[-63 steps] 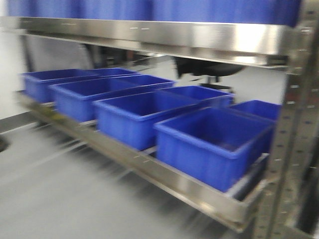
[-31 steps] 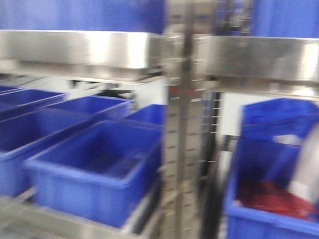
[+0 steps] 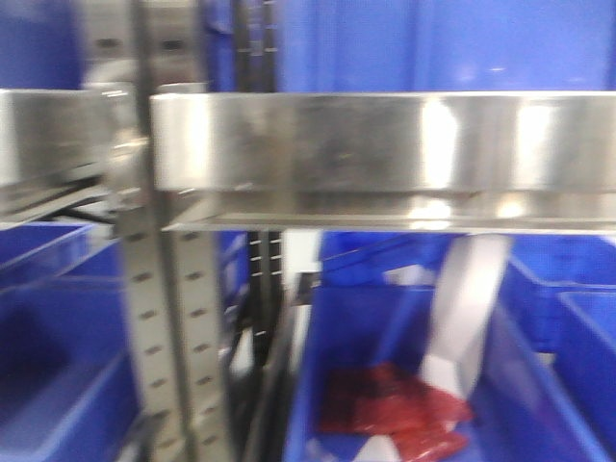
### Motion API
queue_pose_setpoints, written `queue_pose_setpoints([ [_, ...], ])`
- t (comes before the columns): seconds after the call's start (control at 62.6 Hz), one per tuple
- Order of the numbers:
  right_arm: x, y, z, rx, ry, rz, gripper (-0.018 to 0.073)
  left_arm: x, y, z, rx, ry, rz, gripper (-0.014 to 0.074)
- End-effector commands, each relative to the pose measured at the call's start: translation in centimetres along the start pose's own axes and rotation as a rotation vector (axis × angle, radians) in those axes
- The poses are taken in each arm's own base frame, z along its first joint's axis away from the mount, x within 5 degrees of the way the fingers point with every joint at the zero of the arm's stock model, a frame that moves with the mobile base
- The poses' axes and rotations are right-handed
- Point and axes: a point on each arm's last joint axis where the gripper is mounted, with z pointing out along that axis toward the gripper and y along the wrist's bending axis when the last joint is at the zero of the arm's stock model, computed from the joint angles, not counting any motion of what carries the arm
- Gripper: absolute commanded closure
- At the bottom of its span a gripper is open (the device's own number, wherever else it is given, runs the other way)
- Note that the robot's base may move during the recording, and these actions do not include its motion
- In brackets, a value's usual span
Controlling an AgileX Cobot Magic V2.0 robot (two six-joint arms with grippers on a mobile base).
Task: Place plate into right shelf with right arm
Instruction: 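Drive up to the shelf and bring the held plate toward it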
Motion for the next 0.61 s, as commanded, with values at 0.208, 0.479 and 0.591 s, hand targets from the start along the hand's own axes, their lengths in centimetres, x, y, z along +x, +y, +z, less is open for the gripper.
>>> queue_pose_setpoints([
  [0.208,-1.74,0.18,-0.11,-0.016,-0.113,-0.016,0.0505,-0.52,0.13,-0.06,-0.013,-0.084,-0.006,0.0643],
  [0.479,-1.74,0.18,-0.11,-0.016,-0.113,-0.016,0.0505,-0.58,0.14,-0.07,-0.013,-0.086,-0.006,0.0643],
  [0.591,-1.74,0.18,-0.11,-0.016,-0.113,-0.016,0.0505,-0.58,0.14,-0.07,-0.013,-0.086,-0.006,0.0643],
])
